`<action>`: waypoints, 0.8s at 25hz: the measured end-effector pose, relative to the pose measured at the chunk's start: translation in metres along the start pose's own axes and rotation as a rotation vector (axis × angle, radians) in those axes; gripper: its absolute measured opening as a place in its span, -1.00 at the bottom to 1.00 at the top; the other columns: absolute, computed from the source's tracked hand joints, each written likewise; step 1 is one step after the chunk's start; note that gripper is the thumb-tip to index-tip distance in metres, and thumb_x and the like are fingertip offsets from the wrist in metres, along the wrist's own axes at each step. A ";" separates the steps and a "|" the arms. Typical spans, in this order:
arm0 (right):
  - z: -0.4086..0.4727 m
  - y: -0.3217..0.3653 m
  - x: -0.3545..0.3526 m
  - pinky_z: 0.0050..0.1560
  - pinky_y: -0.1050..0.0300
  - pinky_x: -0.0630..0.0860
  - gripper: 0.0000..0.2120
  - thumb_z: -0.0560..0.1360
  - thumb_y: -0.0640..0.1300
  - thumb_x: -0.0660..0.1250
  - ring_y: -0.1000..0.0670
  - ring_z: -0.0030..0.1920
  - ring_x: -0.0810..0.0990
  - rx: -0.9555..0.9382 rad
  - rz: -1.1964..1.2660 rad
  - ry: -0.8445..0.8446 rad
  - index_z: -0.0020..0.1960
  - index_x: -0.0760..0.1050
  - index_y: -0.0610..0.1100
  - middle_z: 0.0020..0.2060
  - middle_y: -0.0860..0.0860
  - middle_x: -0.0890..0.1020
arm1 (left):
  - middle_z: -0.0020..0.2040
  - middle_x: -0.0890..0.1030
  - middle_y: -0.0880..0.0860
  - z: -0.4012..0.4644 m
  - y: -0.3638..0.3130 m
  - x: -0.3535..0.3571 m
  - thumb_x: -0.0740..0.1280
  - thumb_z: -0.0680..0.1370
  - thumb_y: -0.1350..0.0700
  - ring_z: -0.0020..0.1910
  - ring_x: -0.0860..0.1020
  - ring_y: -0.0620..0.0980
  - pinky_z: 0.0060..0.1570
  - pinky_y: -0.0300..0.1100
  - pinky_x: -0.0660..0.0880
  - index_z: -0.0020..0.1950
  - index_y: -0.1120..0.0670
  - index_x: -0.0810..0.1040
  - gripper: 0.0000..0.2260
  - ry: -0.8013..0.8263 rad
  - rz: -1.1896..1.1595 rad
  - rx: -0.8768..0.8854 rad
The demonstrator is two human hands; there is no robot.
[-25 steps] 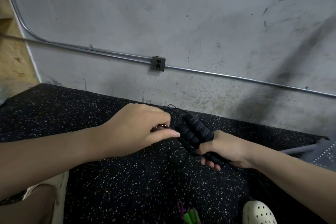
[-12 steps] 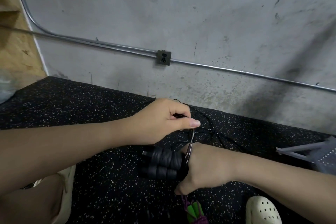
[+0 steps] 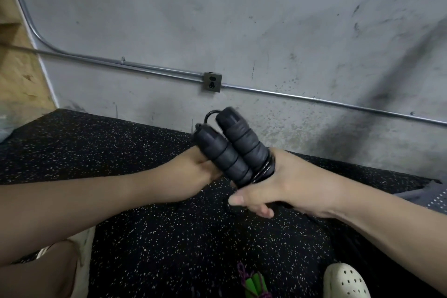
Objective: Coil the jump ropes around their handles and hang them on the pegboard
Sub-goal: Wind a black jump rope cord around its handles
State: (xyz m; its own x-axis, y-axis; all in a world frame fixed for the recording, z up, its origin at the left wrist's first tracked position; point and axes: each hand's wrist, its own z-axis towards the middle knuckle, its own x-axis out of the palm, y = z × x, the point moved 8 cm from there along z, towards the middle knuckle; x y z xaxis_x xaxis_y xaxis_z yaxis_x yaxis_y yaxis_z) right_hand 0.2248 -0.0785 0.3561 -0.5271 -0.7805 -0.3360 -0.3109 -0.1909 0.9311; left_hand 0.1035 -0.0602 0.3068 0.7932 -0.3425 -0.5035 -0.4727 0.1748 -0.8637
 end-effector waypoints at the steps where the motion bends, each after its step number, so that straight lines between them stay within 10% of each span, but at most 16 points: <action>1: -0.001 0.002 -0.006 -0.30 0.04 0.39 -0.64 0.50 -0.39 0.44 -0.03 -0.47 0.41 -0.012 0.056 -0.025 -0.36 0.58 -0.04 -0.49 -0.07 0.48 | -0.34 0.38 -0.20 0.006 -0.014 0.000 0.11 0.67 -0.16 -0.34 0.35 -0.26 -0.21 -0.36 0.34 -0.23 -0.15 0.35 -0.71 -0.066 0.149 0.057; 6: -0.001 -0.015 -0.042 -0.44 0.15 0.36 -0.75 0.48 -0.51 0.35 -0.03 -0.45 0.41 0.018 0.222 -0.260 -0.22 0.58 -0.20 -0.45 -0.14 0.46 | -0.23 0.56 0.04 0.009 -0.037 0.009 0.08 0.74 -0.04 -0.25 0.50 0.07 -0.12 0.06 0.48 0.15 -0.10 0.45 -0.84 -0.091 0.177 0.175; 15: 0.005 -0.024 -0.045 -0.42 0.11 0.37 -0.92 0.38 -0.39 0.42 -0.04 -0.42 0.43 -0.014 0.270 -0.263 -0.17 0.59 -0.25 -0.41 -0.16 0.48 | -0.35 0.49 0.16 0.006 -0.037 0.004 0.13 0.74 0.02 -0.46 0.33 -0.03 -0.38 0.03 0.34 0.02 -0.08 0.48 -0.82 -0.115 0.292 0.172; 20: 0.007 -0.031 -0.046 -0.44 0.15 0.42 -0.82 0.31 -0.37 0.41 -0.02 -0.40 0.47 -0.017 0.185 -0.343 -0.09 0.55 -0.30 -0.39 -0.11 0.54 | -0.21 0.61 0.09 0.005 -0.042 0.019 0.17 0.72 -0.03 -0.30 0.51 0.04 -0.17 0.08 0.53 0.03 -0.05 0.52 -0.82 -0.013 0.224 0.116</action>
State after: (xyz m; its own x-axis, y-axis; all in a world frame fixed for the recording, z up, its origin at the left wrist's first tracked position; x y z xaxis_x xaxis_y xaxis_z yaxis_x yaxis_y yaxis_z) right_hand 0.2529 -0.0320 0.3420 -0.8076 -0.5591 -0.1876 -0.1741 -0.0779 0.9816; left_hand 0.1396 -0.0695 0.3332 0.6788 -0.2719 -0.6821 -0.5904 0.3503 -0.7271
